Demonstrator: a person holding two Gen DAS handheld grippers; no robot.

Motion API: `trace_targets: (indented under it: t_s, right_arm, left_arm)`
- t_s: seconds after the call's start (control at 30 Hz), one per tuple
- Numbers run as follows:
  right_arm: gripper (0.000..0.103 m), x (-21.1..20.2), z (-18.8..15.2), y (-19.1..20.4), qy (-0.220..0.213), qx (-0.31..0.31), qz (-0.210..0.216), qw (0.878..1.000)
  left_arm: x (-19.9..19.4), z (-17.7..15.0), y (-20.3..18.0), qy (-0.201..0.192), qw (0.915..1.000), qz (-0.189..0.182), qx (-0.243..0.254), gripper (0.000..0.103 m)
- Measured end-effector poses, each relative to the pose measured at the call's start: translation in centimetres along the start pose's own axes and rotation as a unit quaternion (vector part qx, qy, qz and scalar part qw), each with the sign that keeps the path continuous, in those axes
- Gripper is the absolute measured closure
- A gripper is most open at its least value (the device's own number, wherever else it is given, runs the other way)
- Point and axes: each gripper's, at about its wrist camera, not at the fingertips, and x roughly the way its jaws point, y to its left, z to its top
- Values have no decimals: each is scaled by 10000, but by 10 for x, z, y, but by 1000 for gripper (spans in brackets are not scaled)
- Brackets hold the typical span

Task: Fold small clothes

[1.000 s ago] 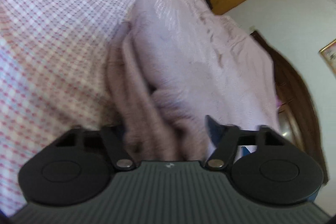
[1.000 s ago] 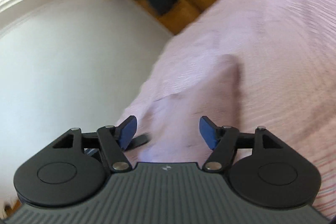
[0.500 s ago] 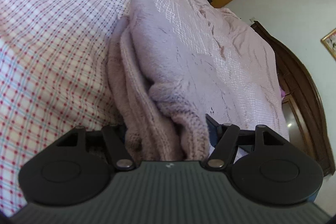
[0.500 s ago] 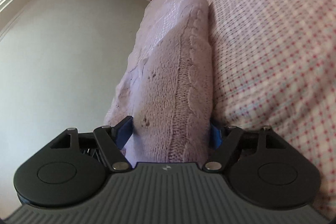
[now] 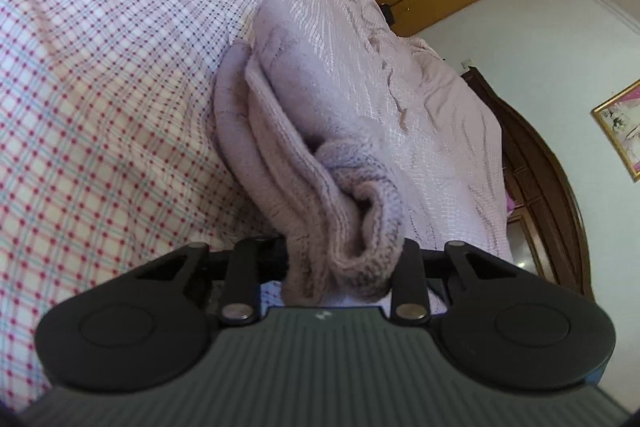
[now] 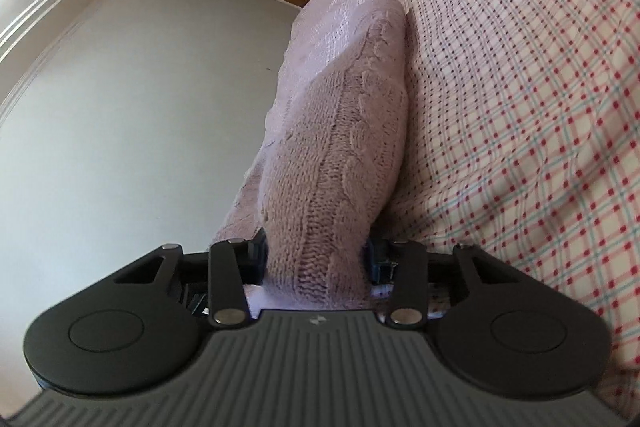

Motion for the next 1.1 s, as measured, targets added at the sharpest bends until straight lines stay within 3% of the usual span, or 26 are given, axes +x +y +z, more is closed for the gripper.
trace_targets:
  t_s: [0.3,0.4,0.67,0.83,0.97,1.1]
  right_arm:
    - [59,-40,-10,41,-312,65,226,9992]
    - [60,-50,-11,56,-357,101,335,9987]
    - [60,-58,-6,81,-399,97,399,9984]
    - [60,-56,25,97,-503,105,587,9970]
    - [63,-54,70,120,-691,77,670,9953]
    - [63,-48,128,144,-1062,-59,942,9899]
  left_arm:
    - [-40,-3,-22,-32,9983,-504,-298,72]
    - [-50,-4,-35,-102,9991,-416,28,72]
    - [-51,13,-52,-238,9988,-417,125,73]
    - [-44,45,-82,-382,9973,-599,193,73]
    - [-18,91,-112,-444,9953,-773,374,73]
    - [6,127,-145,-744,9896,-1078,596,73]
